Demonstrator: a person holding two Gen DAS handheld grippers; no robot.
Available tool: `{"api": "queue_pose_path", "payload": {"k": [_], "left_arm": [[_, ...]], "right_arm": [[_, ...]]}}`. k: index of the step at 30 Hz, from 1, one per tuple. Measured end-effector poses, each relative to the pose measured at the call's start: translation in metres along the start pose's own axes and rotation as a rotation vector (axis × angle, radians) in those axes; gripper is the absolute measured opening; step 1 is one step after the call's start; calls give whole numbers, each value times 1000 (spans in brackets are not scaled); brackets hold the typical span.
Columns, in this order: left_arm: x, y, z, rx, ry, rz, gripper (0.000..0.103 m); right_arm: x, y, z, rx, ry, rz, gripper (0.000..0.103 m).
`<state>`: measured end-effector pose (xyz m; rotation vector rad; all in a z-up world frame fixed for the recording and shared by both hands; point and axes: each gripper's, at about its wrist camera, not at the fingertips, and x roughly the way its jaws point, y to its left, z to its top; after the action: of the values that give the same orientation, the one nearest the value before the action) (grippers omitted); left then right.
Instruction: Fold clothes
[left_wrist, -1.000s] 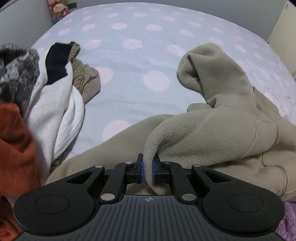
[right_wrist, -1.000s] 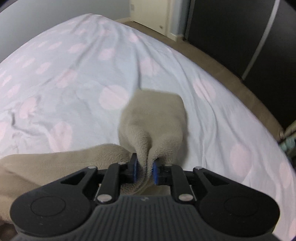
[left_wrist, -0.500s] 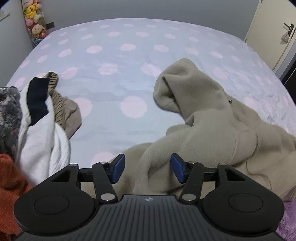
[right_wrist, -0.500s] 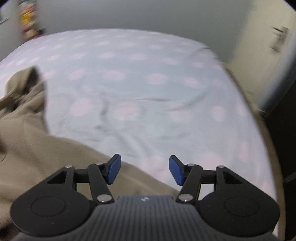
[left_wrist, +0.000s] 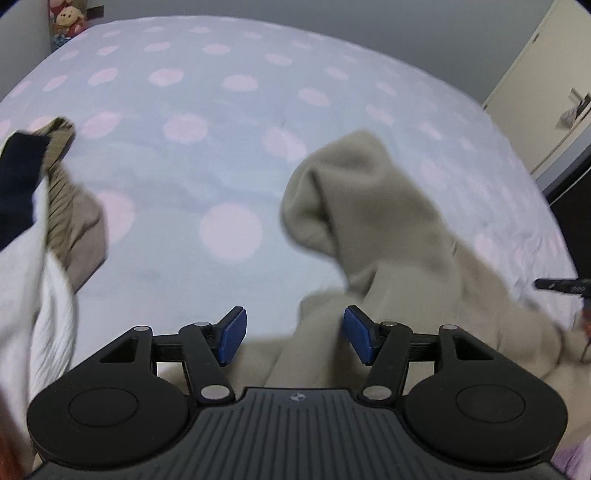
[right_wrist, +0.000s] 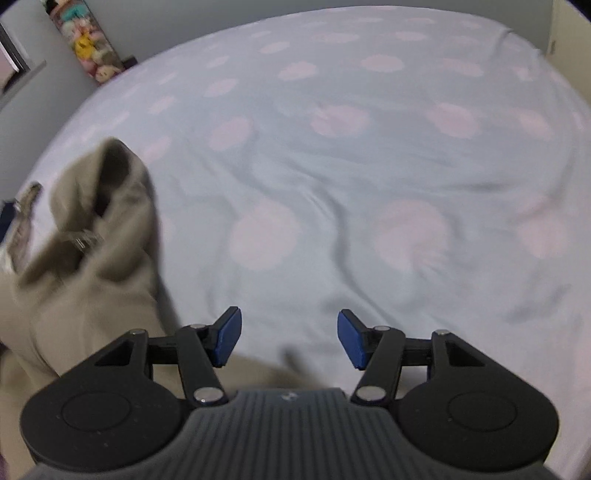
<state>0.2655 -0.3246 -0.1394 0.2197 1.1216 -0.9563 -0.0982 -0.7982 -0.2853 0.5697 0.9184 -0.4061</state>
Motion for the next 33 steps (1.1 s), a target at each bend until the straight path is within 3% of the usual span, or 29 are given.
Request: {"api": "queue_pose_path", "payload": {"k": [5, 10, 16, 18, 20, 21, 22, 23, 25, 29, 33], "left_arm": [[35, -25, 34, -40, -9, -106, 61], [86, -41, 57, -71, 8, -101, 61], [119, -34, 73, -151, 23, -109, 61], [126, -29, 75, -173, 30, -120, 61], [131, -27, 77, -182, 35, -131, 50], [134, -27, 77, -181, 38, -135, 35], [136, -27, 79, -175, 42, -141, 20], [137, -29, 81, -165, 42, -139, 16], [135, -36, 84, -128, 27, -124, 7], [111, -56, 103, -36, -60, -103, 5], [61, -80, 141, 26, -226, -106, 4]], "right_arm": [[38, 48, 32, -33, 9, 136, 67], [87, 96, 60, -79, 34, 221, 67], [134, 118, 86, -39, 54, 274, 66], [147, 121, 90, -19, 74, 284, 62], [159, 122, 91, 21, 104, 312, 42], [162, 122, 91, 41, 113, 325, 39], [161, 123, 91, 38, 105, 320, 35], [157, 126, 91, 20, 88, 307, 26], [148, 131, 93, -15, 48, 281, 23], [105, 139, 113, -47, -78, 249, 21], [45, 150, 146, -99, -251, 176, 20]]}}
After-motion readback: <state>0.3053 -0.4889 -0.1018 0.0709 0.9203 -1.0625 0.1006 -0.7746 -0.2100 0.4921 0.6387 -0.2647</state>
